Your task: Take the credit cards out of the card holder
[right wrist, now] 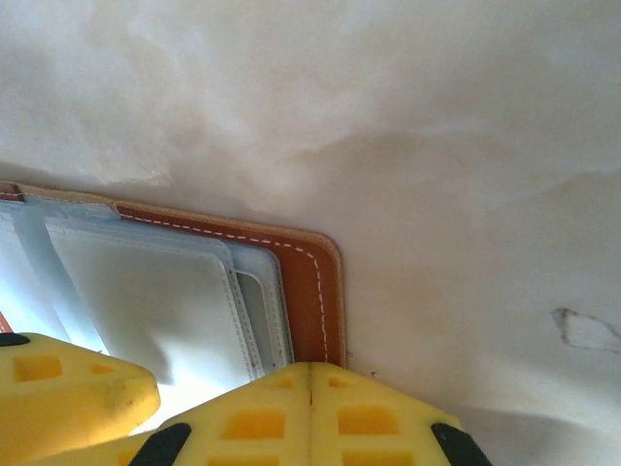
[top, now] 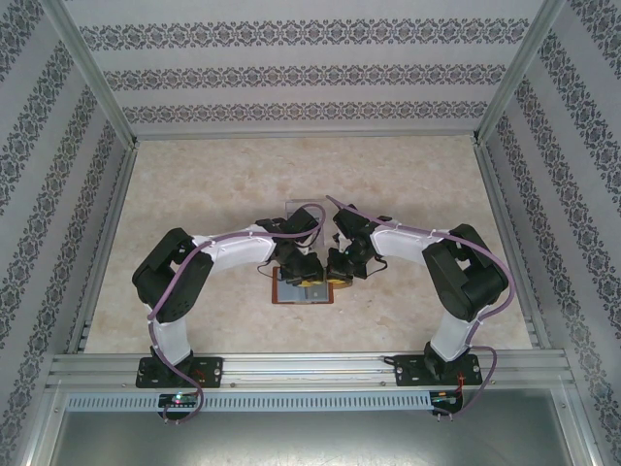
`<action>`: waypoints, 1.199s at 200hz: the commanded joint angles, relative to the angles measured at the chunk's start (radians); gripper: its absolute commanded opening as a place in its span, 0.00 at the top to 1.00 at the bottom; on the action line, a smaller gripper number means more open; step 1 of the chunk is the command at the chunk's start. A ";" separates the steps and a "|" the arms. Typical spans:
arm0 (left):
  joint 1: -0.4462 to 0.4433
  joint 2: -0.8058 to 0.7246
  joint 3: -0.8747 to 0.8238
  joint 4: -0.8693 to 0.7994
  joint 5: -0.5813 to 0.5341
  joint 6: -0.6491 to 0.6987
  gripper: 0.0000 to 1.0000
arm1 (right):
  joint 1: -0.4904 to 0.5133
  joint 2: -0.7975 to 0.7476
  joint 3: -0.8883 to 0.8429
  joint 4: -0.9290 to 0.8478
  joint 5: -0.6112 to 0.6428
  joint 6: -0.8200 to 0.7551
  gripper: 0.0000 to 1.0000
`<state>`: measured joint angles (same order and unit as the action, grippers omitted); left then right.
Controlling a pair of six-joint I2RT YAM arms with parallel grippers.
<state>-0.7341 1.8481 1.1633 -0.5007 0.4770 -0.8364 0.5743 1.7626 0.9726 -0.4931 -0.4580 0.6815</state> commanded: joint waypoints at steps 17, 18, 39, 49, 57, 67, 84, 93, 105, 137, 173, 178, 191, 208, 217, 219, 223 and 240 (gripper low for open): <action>-0.019 0.020 0.026 -0.119 -0.071 0.039 0.74 | 0.016 0.028 -0.023 -0.010 0.018 0.005 0.93; -0.019 0.019 0.026 -0.121 -0.072 0.039 0.74 | 0.016 0.028 -0.023 -0.010 0.018 0.004 0.93; -0.019 0.017 0.029 -0.131 -0.084 0.041 0.74 | 0.016 0.026 -0.023 -0.010 0.019 0.004 0.93; -0.020 0.017 0.034 -0.140 -0.091 0.044 0.75 | 0.016 0.026 -0.025 -0.010 0.019 0.005 0.93; -0.021 0.017 0.039 -0.153 -0.099 0.046 0.74 | 0.016 0.025 -0.025 -0.011 0.019 0.004 0.93; -0.021 0.014 0.041 -0.160 -0.103 0.048 0.75 | 0.015 0.024 -0.026 -0.010 0.021 0.004 0.93; -0.021 0.002 0.035 -0.155 -0.112 0.043 0.75 | 0.016 0.019 -0.025 -0.009 0.019 0.007 0.93; -0.020 -0.001 0.036 -0.160 -0.119 0.042 0.75 | 0.018 0.014 -0.025 -0.009 0.018 0.008 0.92; -0.021 -0.003 0.036 -0.165 -0.127 0.044 0.77 | 0.017 0.007 -0.023 -0.012 0.017 0.009 0.92; -0.021 -0.011 0.030 -0.165 -0.141 0.038 0.86 | 0.019 -0.026 -0.020 -0.012 0.011 0.013 0.92; -0.020 -0.022 0.020 -0.160 -0.149 0.035 0.92 | 0.026 -0.052 -0.018 0.005 -0.017 0.034 0.92; -0.021 -0.024 0.018 -0.158 -0.148 0.034 0.93 | 0.028 -0.053 -0.016 0.008 -0.022 0.037 0.91; -0.021 -0.028 0.011 -0.149 -0.147 0.031 0.96 | 0.034 -0.056 -0.016 0.019 -0.032 0.048 0.89; -0.021 -0.033 -0.001 -0.136 -0.144 0.024 0.98 | 0.043 -0.057 -0.013 0.032 -0.036 0.060 0.83; -0.019 -0.036 -0.007 -0.128 -0.141 0.022 0.98 | 0.046 -0.053 -0.010 0.037 -0.039 0.064 0.81; -0.019 -0.036 -0.009 -0.126 -0.140 0.022 0.98 | 0.046 -0.051 -0.009 0.037 -0.039 0.063 0.80; -0.019 -0.038 -0.012 -0.124 -0.139 0.020 0.99 | 0.048 -0.049 -0.008 0.039 -0.040 0.064 0.79; -0.018 -0.044 -0.027 -0.110 -0.135 0.014 1.00 | 0.053 -0.039 -0.007 0.046 -0.045 0.071 0.75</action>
<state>-0.7406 1.8374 1.1675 -0.6155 0.3573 -0.8089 0.6136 1.7287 0.9657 -0.4633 -0.4824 0.7338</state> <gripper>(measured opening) 0.047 0.222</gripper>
